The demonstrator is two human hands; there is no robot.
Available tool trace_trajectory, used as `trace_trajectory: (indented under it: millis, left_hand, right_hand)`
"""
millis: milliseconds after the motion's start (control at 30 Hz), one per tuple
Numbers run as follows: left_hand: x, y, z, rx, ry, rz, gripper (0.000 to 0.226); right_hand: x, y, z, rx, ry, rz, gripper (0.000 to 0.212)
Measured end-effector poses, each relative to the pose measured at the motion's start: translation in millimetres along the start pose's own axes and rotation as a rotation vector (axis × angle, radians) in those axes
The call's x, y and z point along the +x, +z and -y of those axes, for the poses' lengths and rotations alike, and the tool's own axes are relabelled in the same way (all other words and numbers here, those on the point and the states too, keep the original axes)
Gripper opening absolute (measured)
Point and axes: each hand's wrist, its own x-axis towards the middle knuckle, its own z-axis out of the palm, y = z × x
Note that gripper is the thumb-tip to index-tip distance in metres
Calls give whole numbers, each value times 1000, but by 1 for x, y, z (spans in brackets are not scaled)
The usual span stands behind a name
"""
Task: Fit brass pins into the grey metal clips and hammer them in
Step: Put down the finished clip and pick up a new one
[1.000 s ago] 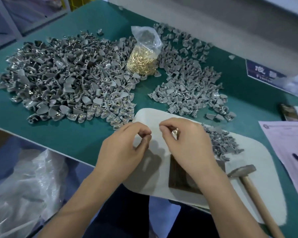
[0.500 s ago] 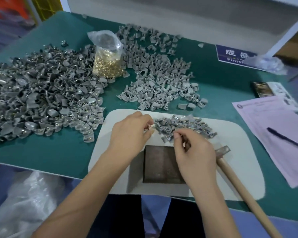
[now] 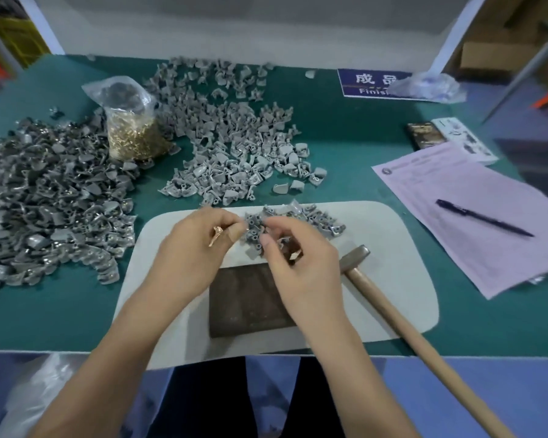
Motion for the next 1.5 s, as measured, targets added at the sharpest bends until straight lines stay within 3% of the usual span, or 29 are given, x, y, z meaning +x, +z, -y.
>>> trace_trajectory:
  millis: [167, 333, 433, 533, 667, 767, 1000, 1167, 1333, 1500]
  left_hand:
    - [-22, 7, -33, -446, -40, 105, 19]
    - [-21, 14, -40, -495, -55, 159, 16]
    - [-13, 14, -34, -188, 30, 130, 7]
    - [-2, 14, -29, 275, -28, 77, 14]
    - [15, 23, -32, 488, -151, 159, 37]
    - [25, 29, -36, 553, -205, 185, 37]
    - [24, 26, -30, 351, -223, 259, 20]
    - [13, 18, -29, 205, -223, 199, 19]
    - [-6, 11, -33, 97, -80, 145, 30]
    - [-28, 10, -38, -99, -37, 21, 22]
  right_hand:
    - [-7, -15, -3, 248, -25, -29, 15]
    - [-14, -25, -8, 192, -67, -94, 15]
    - [-16, -31, -16, 154, -15, -175, 11]
    - [-19, -36, -29, 125, 70, -250, 6]
    - [-24, -36, -35, 71, -34, -151, 9]
    - [-24, -35, -37, 51, -32, -176, 8]
    - [-25, -37, -38, 19, -10, -165, 8]
    - [-26, -36, -37, 22, 11, -173, 10]
    - [-27, -38, -36, 23, 2, -161, 10]
    - [-28, -39, -30, -37, -82, -138, 7]
